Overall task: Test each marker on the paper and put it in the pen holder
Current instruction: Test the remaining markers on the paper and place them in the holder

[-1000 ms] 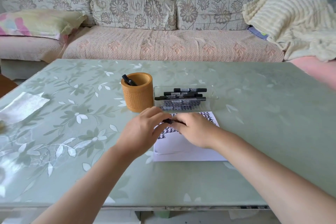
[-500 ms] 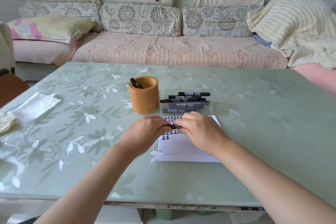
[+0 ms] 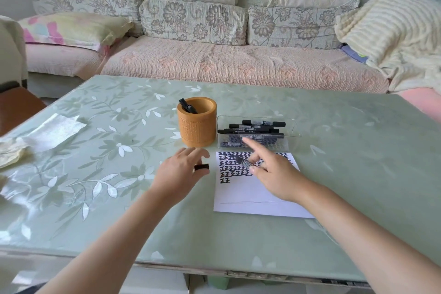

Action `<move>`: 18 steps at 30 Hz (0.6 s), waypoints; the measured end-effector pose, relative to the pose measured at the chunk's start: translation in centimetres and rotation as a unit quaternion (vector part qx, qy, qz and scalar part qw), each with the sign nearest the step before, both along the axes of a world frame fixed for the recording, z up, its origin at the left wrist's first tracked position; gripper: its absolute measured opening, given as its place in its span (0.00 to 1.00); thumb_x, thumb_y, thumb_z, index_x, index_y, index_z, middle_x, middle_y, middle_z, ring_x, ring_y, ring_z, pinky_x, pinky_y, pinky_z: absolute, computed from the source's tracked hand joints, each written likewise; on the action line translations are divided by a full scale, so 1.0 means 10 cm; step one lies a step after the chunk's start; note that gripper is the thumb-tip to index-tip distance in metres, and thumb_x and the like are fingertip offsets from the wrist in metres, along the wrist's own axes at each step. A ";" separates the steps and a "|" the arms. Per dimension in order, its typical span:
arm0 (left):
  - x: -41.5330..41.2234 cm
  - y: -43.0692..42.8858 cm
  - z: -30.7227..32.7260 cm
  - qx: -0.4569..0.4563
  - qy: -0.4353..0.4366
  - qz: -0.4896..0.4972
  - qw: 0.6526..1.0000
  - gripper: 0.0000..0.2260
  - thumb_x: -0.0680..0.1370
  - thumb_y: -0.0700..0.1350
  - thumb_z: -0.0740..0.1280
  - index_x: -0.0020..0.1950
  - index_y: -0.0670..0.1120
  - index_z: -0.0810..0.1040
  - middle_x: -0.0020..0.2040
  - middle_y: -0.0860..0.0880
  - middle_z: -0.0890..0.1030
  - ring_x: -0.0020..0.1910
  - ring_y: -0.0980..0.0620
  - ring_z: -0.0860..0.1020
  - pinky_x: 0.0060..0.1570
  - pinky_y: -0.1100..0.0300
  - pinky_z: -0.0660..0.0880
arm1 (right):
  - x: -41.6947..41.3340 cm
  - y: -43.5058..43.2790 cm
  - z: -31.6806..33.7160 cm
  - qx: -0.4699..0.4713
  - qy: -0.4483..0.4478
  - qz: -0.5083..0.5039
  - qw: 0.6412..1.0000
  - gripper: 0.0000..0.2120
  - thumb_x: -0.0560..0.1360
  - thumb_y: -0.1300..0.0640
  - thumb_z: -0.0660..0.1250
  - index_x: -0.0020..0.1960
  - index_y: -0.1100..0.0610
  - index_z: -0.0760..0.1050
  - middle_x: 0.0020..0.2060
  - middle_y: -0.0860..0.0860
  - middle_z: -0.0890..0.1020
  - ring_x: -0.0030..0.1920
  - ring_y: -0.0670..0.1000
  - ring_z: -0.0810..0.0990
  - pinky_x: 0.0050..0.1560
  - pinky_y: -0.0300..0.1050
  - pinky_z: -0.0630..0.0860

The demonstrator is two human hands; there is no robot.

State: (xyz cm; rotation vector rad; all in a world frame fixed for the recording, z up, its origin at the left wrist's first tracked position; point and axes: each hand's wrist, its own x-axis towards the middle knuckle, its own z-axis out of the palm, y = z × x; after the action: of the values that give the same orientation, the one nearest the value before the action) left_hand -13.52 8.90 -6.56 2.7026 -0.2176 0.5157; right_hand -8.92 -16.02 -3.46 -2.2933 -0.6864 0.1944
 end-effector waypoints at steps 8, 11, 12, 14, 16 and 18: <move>0.03 -0.09 -0.13 0.032 0.006 0.026 0.999 0.09 0.77 0.55 0.66 0.55 0.54 0.78 0.51 0.55 0.78 0.53 0.50 0.74 0.44 0.58 0.67 | 0.02 0.12 -0.03 0.179 0.099 -0.011 0.979 0.21 0.79 0.70 0.55 0.49 0.51 0.82 0.50 0.56 0.78 0.40 0.50 0.80 0.40 0.46 0.80; 0.01 -0.11 -0.10 0.023 -0.037 0.025 0.999 0.11 0.77 0.56 0.64 0.56 0.52 0.77 0.52 0.55 0.78 0.51 0.50 0.75 0.46 0.56 0.71 | 0.05 0.13 -0.04 0.188 0.113 -0.007 0.976 0.31 0.73 0.78 0.52 0.57 0.48 0.80 0.51 0.52 0.82 0.47 0.46 0.79 0.51 0.43 0.78; -0.01 -0.12 -0.08 0.008 -0.053 0.008 0.999 0.11 0.77 0.56 0.63 0.55 0.53 0.77 0.51 0.55 0.78 0.50 0.50 0.75 0.45 0.56 0.72 | 0.05 0.12 -0.04 0.188 0.112 -0.001 0.976 0.34 0.72 0.80 0.53 0.58 0.47 0.79 0.51 0.51 0.82 0.46 0.45 0.79 0.51 0.41 0.77; -0.07 -0.16 -0.06 -0.020 -0.068 -0.052 0.996 0.09 0.77 0.54 0.63 0.52 0.53 0.78 0.48 0.56 0.77 0.47 0.52 0.75 0.44 0.55 0.74 | 0.03 0.10 -0.06 0.193 0.102 0.015 0.976 0.28 0.72 0.75 0.62 0.59 0.45 0.79 0.48 0.56 0.81 0.43 0.47 0.78 0.47 0.39 0.74; -0.14 -0.21 -0.07 -0.025 -0.062 -0.104 0.992 0.06 0.77 0.53 0.65 0.51 0.54 0.78 0.47 0.56 0.76 0.46 0.53 0.74 0.42 0.55 0.75 | -0.01 0.09 -0.07 0.201 0.077 0.016 0.976 0.14 0.72 0.62 0.73 0.54 0.47 0.80 0.46 0.58 0.80 0.42 0.49 0.78 0.45 0.42 0.75; -0.20 -0.26 -0.10 -0.029 -0.045 -0.128 0.990 0.07 0.76 0.55 0.65 0.51 0.55 0.79 0.47 0.57 0.76 0.46 0.53 0.74 0.40 0.55 0.75 | -0.05 0.11 -0.07 0.230 0.096 -0.005 0.968 0.02 0.76 0.58 0.70 0.48 0.52 0.78 0.40 0.53 0.80 0.38 0.48 0.79 0.37 0.43 0.74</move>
State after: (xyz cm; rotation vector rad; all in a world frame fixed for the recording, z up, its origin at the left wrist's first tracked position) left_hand -15.47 6.34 -7.59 2.5461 -0.5567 0.5577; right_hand -9.45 -14.92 -4.17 -1.8070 -0.5514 0.2217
